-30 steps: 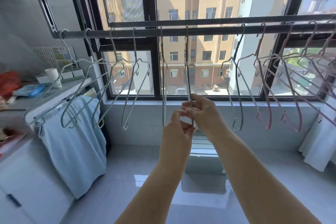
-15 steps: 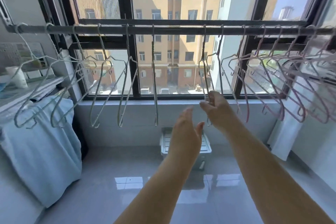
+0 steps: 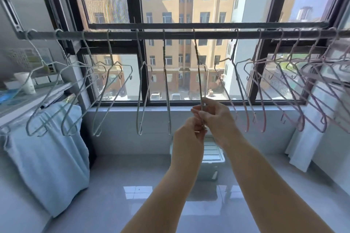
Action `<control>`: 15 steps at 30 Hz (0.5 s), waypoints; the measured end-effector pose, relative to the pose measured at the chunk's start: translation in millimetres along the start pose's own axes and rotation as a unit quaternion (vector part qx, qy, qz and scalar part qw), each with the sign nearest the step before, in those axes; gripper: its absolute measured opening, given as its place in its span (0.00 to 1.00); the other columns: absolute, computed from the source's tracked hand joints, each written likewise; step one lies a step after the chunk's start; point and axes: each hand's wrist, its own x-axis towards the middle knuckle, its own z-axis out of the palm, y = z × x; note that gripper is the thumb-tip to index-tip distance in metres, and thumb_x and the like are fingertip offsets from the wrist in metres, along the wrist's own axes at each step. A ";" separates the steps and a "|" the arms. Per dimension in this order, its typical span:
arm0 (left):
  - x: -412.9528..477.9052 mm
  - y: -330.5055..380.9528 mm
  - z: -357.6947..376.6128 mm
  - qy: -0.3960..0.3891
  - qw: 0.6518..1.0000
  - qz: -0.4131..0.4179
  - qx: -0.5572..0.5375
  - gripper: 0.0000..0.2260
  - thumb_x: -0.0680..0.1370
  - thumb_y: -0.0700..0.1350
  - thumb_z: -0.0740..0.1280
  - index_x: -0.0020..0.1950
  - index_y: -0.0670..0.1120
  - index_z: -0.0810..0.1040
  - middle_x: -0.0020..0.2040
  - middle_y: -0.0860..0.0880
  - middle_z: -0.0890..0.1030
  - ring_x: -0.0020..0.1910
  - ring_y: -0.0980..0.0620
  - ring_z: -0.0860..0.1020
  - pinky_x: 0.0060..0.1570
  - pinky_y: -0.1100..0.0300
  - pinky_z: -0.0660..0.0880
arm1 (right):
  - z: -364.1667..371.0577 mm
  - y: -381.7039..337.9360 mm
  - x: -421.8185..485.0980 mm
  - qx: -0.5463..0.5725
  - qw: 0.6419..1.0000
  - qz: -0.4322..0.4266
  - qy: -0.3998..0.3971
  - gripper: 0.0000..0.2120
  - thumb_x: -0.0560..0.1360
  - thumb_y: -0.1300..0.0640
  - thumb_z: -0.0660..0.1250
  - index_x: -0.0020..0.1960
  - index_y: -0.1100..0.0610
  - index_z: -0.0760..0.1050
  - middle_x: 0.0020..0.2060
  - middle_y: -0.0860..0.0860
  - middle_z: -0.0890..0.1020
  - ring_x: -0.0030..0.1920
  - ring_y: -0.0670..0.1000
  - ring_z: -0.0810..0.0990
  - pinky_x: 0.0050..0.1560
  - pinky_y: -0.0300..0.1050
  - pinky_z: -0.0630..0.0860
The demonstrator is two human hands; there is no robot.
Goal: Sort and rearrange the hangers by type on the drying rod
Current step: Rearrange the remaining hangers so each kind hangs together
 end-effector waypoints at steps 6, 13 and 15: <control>2.2 -8.1 -15.6 -0.003 1.000 0.000 -0.008 0.05 0.73 0.37 0.69 0.47 0.45 0.79 0.33 0.64 0.74 0.34 0.75 0.74 0.37 0.82 0.66 | 14.2 2.1 0.3 0.015 0.999 0.020 -0.022 0.22 0.75 0.72 0.59 0.67 0.59 0.68 0.44 0.53 0.80 0.46 0.48 0.80 0.50 0.40 0.77; 3.2 -22.8 -29.3 -0.012 1.000 -0.008 -0.005 0.06 0.72 0.37 0.69 0.46 0.46 0.79 0.38 0.55 0.81 0.37 0.63 0.78 0.40 0.78 0.70 | 32.5 5.9 -2.4 0.012 0.999 0.027 -0.024 0.23 0.76 0.72 0.58 0.69 0.59 0.65 0.44 0.53 0.80 0.46 0.48 0.80 0.53 0.44 0.76; 3.3 -25.7 -32.3 -0.013 1.000 -0.003 -0.007 0.06 0.73 0.37 0.69 0.46 0.47 0.79 0.38 0.55 0.81 0.38 0.61 0.79 0.40 0.77 0.71 | 36.9 6.5 -2.7 0.011 0.999 0.028 -0.022 0.23 0.76 0.72 0.57 0.69 0.59 0.65 0.45 0.53 0.80 0.47 0.48 0.80 0.53 0.44 0.76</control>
